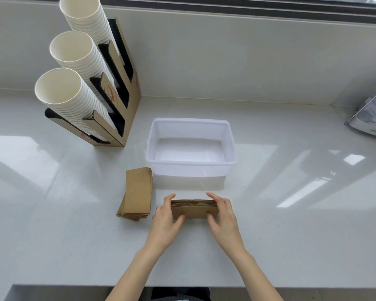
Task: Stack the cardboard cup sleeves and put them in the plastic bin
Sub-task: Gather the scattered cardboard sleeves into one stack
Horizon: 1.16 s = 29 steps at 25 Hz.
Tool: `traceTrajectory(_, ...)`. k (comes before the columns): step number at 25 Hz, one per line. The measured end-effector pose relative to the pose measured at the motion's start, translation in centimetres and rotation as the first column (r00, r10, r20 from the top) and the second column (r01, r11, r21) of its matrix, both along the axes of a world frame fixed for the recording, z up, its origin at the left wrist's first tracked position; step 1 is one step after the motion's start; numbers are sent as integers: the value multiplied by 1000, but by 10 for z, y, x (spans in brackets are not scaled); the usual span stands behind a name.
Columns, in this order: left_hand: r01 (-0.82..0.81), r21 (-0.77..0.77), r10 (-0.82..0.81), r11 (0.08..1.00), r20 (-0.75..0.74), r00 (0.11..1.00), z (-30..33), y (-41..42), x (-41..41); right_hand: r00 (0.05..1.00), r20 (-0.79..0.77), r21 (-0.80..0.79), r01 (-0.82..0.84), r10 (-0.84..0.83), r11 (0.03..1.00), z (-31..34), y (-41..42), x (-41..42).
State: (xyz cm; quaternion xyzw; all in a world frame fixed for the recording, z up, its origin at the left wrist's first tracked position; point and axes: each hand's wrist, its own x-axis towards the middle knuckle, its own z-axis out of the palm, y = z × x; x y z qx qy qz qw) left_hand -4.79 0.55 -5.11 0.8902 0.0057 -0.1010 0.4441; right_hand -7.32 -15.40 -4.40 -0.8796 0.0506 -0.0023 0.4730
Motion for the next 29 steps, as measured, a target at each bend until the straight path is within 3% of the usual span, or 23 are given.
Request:
traceTrajectory(23,58,-5,-58,998,20,998,1,4,3,995,-79,76,68,-62,995,3,-4,3)
traceTrajectory(29,-41,-247,41,968,-8,999,29,2,8,989,-116,181,113,-93,977,12,-6,10)
